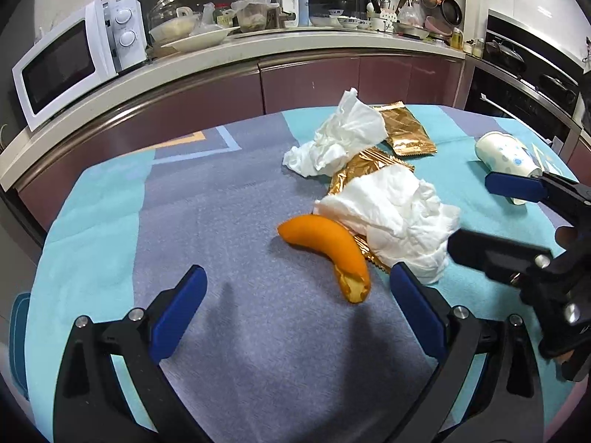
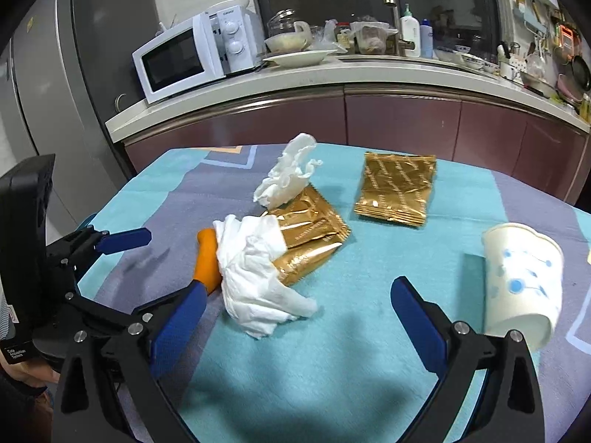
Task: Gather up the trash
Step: 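Grasp the orange peel with the left tool while the right tool grasps the white tissue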
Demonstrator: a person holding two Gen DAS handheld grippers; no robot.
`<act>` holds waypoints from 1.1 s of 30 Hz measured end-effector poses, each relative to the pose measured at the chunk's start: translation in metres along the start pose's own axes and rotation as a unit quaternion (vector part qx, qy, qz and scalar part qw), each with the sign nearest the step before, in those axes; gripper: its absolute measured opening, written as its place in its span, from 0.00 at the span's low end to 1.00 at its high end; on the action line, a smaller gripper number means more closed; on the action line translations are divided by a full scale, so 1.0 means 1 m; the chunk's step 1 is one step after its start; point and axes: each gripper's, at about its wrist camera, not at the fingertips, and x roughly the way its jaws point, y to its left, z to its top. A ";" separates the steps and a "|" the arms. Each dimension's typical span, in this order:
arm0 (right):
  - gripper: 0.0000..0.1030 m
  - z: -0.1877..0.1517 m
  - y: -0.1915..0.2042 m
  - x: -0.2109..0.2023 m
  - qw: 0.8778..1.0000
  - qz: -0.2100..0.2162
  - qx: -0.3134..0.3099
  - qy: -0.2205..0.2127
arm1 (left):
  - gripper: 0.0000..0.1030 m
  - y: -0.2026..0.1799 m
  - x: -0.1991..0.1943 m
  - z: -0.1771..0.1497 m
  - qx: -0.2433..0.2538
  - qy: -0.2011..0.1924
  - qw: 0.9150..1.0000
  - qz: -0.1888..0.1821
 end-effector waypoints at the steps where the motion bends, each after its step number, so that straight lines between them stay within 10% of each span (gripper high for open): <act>1: 0.94 0.001 0.002 0.002 1.000 0.003 -0.002 0.002 | 0.95 0.001 0.000 0.000 -0.001 0.001 1.000 0.001; 15: 0.80 0.007 0.003 0.027 0.999 0.018 0.010 0.034 | 0.95 -0.005 0.015 0.004 0.018 0.030 0.999 -0.015; 24: 0.62 0.011 0.008 0.039 0.997 0.038 -0.008 0.066 | 0.62 -0.010 0.022 0.007 0.029 0.041 0.999 -0.014; 33: 0.12 0.010 0.011 0.040 0.995 0.062 -0.012 0.077 | 0.31 -0.004 0.019 0.007 0.014 0.037 0.999 -0.032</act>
